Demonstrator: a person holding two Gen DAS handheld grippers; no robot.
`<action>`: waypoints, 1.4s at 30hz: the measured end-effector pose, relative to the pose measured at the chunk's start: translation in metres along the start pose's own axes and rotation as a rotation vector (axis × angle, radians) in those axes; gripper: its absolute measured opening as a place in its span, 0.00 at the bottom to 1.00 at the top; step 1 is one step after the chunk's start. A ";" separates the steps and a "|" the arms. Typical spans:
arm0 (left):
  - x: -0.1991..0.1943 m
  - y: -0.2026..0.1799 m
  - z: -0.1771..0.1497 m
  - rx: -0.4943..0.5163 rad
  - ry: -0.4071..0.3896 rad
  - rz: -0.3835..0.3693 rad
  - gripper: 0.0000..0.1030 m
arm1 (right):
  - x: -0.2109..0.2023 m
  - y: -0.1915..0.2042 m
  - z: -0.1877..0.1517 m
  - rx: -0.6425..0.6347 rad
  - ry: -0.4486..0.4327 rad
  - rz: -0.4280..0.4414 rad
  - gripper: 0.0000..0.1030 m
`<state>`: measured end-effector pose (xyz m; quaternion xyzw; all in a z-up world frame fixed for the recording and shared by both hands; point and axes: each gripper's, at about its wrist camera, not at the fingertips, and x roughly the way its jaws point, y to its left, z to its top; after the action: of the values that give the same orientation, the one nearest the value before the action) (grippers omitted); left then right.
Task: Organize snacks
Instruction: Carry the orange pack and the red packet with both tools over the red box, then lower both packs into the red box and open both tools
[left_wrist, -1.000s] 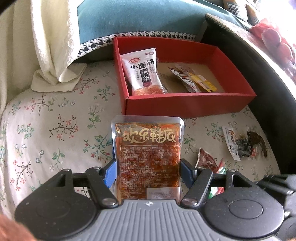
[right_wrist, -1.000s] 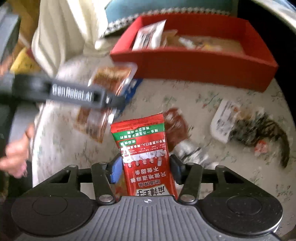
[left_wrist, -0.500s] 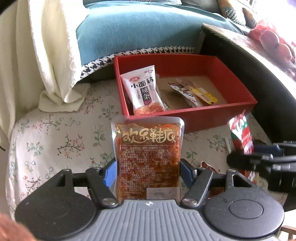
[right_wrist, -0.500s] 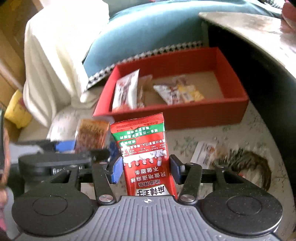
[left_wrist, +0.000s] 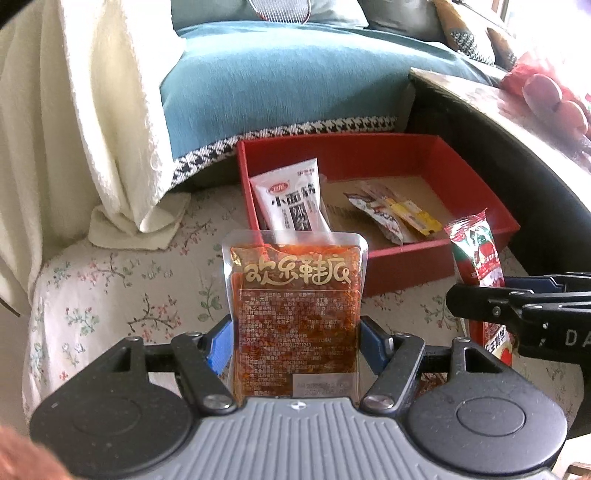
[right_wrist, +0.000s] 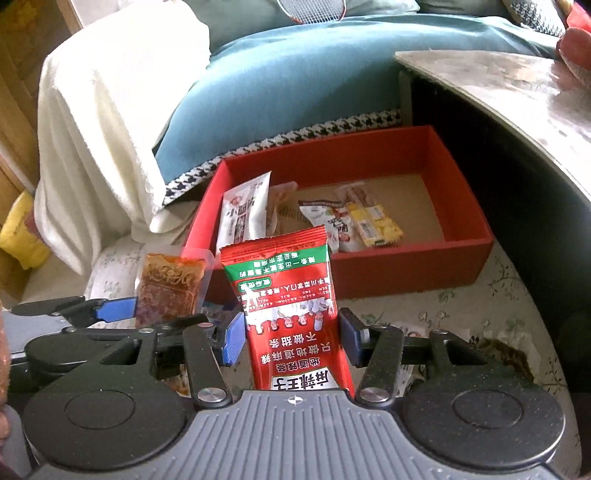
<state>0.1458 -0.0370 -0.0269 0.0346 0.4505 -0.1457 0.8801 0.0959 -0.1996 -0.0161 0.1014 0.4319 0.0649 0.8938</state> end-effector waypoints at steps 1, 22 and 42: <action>-0.001 0.000 0.001 0.002 -0.007 0.005 0.59 | 0.001 0.000 0.001 -0.001 -0.002 -0.002 0.59; -0.011 0.000 0.022 -0.011 -0.104 0.023 0.59 | 0.007 0.003 0.024 -0.012 -0.075 -0.028 0.59; 0.001 -0.009 0.054 -0.025 -0.144 0.029 0.59 | 0.018 -0.002 0.056 0.010 -0.132 -0.035 0.59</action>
<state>0.1859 -0.0563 0.0051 0.0196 0.3872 -0.1296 0.9126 0.1510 -0.2052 0.0040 0.1024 0.3743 0.0402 0.9208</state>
